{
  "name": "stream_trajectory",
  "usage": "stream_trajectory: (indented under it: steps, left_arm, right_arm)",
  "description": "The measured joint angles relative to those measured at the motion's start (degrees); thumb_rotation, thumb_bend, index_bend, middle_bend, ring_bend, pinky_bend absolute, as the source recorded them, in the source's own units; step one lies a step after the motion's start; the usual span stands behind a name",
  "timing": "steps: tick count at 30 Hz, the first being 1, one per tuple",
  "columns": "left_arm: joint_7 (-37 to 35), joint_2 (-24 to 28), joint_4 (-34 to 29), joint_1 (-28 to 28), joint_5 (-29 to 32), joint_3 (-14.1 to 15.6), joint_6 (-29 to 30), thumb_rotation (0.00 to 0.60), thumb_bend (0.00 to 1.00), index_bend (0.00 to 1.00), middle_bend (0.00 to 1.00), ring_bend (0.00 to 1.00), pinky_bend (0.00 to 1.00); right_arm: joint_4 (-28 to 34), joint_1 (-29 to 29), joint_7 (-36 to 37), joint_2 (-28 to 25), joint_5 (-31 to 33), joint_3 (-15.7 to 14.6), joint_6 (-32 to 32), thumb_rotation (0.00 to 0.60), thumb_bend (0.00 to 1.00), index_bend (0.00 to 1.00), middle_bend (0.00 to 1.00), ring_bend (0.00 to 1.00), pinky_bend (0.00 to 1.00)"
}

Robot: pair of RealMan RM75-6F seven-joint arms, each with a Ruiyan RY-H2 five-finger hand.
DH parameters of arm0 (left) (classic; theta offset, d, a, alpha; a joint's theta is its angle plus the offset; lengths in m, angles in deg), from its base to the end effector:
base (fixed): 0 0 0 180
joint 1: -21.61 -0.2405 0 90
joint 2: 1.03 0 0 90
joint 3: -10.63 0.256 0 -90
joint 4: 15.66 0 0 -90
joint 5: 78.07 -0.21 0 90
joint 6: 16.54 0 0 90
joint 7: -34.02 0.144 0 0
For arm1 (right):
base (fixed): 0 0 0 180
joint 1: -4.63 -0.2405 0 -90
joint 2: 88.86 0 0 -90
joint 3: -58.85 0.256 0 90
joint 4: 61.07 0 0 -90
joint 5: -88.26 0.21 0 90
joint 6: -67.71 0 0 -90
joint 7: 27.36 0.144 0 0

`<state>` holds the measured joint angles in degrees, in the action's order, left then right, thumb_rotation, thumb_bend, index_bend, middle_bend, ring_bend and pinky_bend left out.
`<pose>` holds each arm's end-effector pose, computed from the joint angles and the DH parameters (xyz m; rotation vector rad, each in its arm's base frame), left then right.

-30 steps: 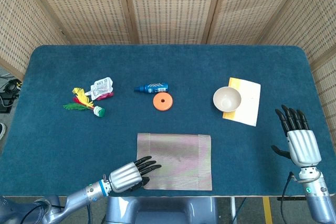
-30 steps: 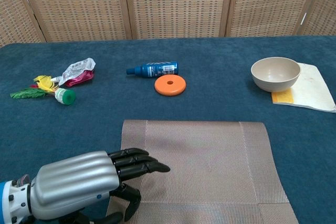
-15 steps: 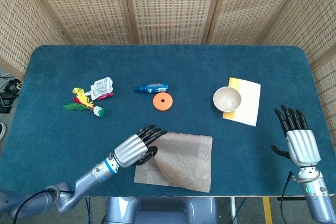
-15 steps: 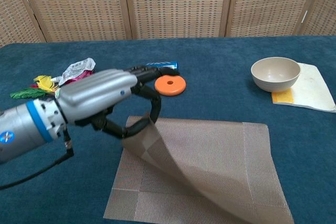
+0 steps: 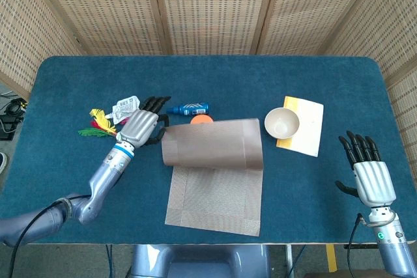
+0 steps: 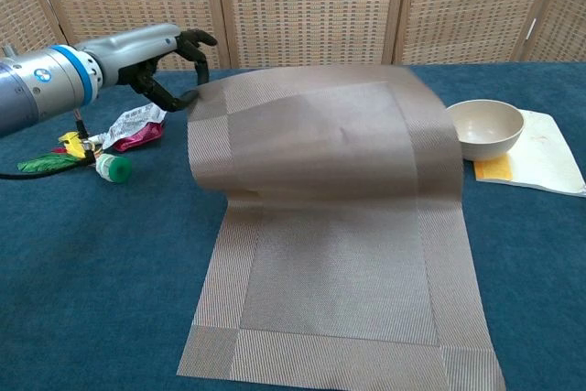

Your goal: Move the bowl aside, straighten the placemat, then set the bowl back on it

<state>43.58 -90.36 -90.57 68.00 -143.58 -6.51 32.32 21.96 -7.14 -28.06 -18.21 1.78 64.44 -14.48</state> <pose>-0.1346 0.3987 0.0041 -1.7938 -0.9805 -1.0324 -0.3055 -0.2310 0.1375 1.4612 -0.7835 0.9531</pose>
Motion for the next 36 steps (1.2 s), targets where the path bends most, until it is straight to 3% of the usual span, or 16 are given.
stream_trajectory:
  steps: [6, 11, 12, 13, 14, 16, 17, 20, 27, 36]
  left_arm:
    - [8.21, 3.72, 1.26, 0.68, 11.06, -1.03, -2.06, 0.600, 0.75, 0.80, 0.00, 0.00, 0.00]
    - [12.98, 6.61, 1.35, 0.53, 16.58, -0.37, -1.57, 0.600, 0.74, 0.80, 0.00, 0.00, 0.00]
    - [13.68, 7.24, 1.31, 0.42, 17.73, 0.02, -1.67, 0.600, 0.70, 0.76, 0.00, 0.00, 0.00]
    - [14.02, 7.77, 1.23, 0.35, 18.59, 0.36, -1.92, 0.600, 0.55, 0.61, 0.00, 0.00, 0.00]
    - [14.30, 8.34, 1.11, 0.28, 19.40, 0.72, -2.30, 0.600, 0.33, 0.38, 0.00, 0.00, 0.00]
    - [14.44, 9.74, 0.49, 0.06, 20.77, 1.33, -3.43, 0.600, 0.04, 0.05, 0.00, 0.00, 0.00]
    - [14.12, 10.23, 0.12, -0.09, 20.97, 1.38, -3.73, 0.600, 0.00, 0.00, 0.00, 0.00, 0.00]
    - [10.73, 11.01, -0.85, -1.21, 19.63, 0.90, -2.92, 0.600, 0.00, 0.00, 0.00, 0.00, 0.00]
    - [-0.84, 15.31, -6.58, -7.78, 8.71, 0.81, 5.92, 0.600, 0.00, 0.00, 0.00, 0.00, 0.00]
    - [-1.49, 22.21, -19.05, -15.96, 5.21, 2.96, 17.08, 0.600, 0.00, 0.00, 0.00, 0.00, 0.00]
  right_arm:
    - [0.30, 0.07, -0.24, -0.04, -0.20, -0.02, -0.28, 0.600, 0.00, 0.06, 0.00, 0.00, 0.00]
    - [0.42, 0.13, -0.31, -0.11, -0.42, -0.13, -0.40, 0.600, 0.00, 0.06, 0.00, 0.00, 0.00]
    - [0.44, 0.13, -0.38, -0.10, -0.52, -0.20, -0.40, 0.600, 0.00, 0.06, 0.00, 0.00, 0.00]
    - [0.52, 0.13, -0.42, -0.10, -0.63, -0.29, -0.38, 0.600, 0.00, 0.06, 0.00, 0.00, 0.00]
    - [0.58, 0.12, -0.46, -0.11, -0.71, -0.34, -0.37, 0.600, 0.00, 0.06, 0.00, 0.00, 0.00]
    - [0.64, 0.14, -0.57, -0.14, -0.78, -0.40, -0.39, 0.600, 0.00, 0.06, 0.00, 0.00, 0.00]
    - [0.64, 0.16, -0.64, -0.14, -0.82, -0.45, -0.38, 0.600, 0.00, 0.06, 0.00, 0.00, 0.00]
    - [0.48, 0.04, -0.95, 0.04, -1.20, -0.87, 0.08, 0.600, 0.00, 0.06, 0.00, 0.00, 0.00]
    - [-0.35, -1.19, -2.74, 1.19, -3.75, -2.40, 1.88, 0.600, 0.00, 0.07, 0.00, 0.00, 0.00]
    - [-0.20, -5.57, -5.57, 1.86, -9.64, -4.60, 6.91, 0.600, 0.00, 0.12, 0.00, 0.00, 0.00]
